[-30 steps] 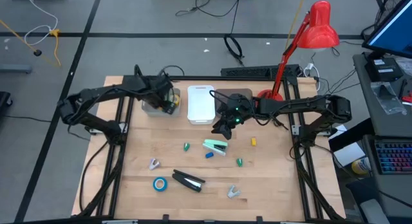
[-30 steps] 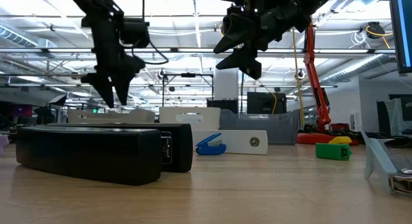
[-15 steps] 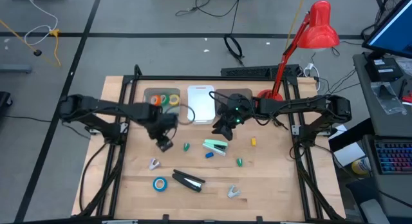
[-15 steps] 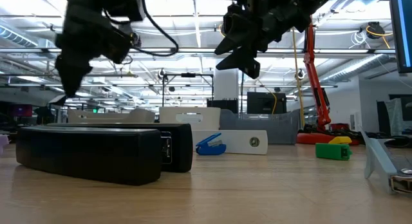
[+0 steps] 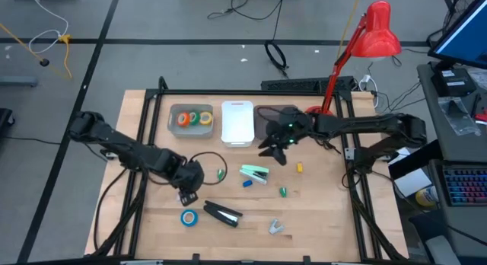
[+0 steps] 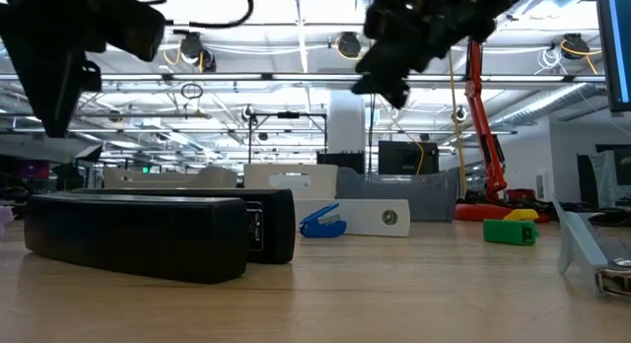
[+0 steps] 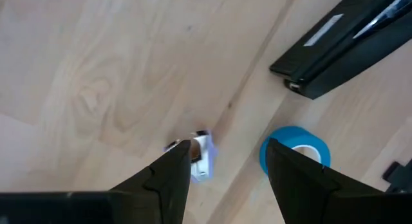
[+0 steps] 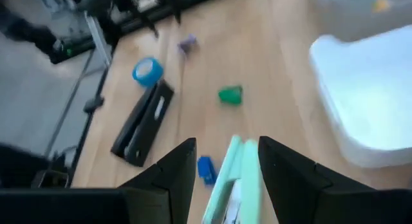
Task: Pick and place Stapler, Stapler remover, tape
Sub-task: Put the blue tape into the gray bin
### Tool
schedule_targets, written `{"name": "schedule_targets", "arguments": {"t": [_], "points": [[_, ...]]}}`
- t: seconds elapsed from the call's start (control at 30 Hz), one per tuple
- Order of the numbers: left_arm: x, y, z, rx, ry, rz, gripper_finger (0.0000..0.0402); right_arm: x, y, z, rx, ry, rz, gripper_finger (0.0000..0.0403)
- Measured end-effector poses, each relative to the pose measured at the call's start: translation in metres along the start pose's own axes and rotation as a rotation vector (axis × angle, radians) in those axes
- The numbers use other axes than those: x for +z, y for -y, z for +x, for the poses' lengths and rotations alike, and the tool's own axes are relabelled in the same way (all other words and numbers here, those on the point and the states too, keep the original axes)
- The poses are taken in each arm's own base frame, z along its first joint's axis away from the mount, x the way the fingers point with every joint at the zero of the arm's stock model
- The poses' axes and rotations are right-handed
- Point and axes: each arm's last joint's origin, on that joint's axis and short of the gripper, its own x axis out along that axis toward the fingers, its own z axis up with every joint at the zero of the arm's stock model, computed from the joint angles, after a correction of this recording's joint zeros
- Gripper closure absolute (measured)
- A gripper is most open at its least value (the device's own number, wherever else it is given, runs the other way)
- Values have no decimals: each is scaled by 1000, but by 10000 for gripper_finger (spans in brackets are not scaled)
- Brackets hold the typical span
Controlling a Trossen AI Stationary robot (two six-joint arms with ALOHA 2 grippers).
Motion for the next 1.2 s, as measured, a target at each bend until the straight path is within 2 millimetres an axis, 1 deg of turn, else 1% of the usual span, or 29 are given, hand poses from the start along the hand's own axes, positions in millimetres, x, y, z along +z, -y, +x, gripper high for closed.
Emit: {"name": "schedule_targets", "arguments": {"t": [0.07,0.2,0.37,0.57,0.8,1.03,1.2], "points": [[-4,4,1,2,15,-9,201,-4,0,-14,-64,65,5,242],[-10,11,3,4,19,-12,201,-23,0,-44,-221,147,29,241],[-12,14,3,-18,32,-5,201,-51,-8,-77,-209,215,-4,243],[-10,14,4,-9,61,45,201,-78,-15,-103,-180,317,23,241],[-8,14,5,-10,88,63,201,-108,-15,-115,-155,378,67,241],[-6,16,18,-72,120,86,201,-134,-8,-112,-134,375,180,243],[-8,22,31,-57,98,214,202,-142,-5,-109,-132,366,220,241]]}}
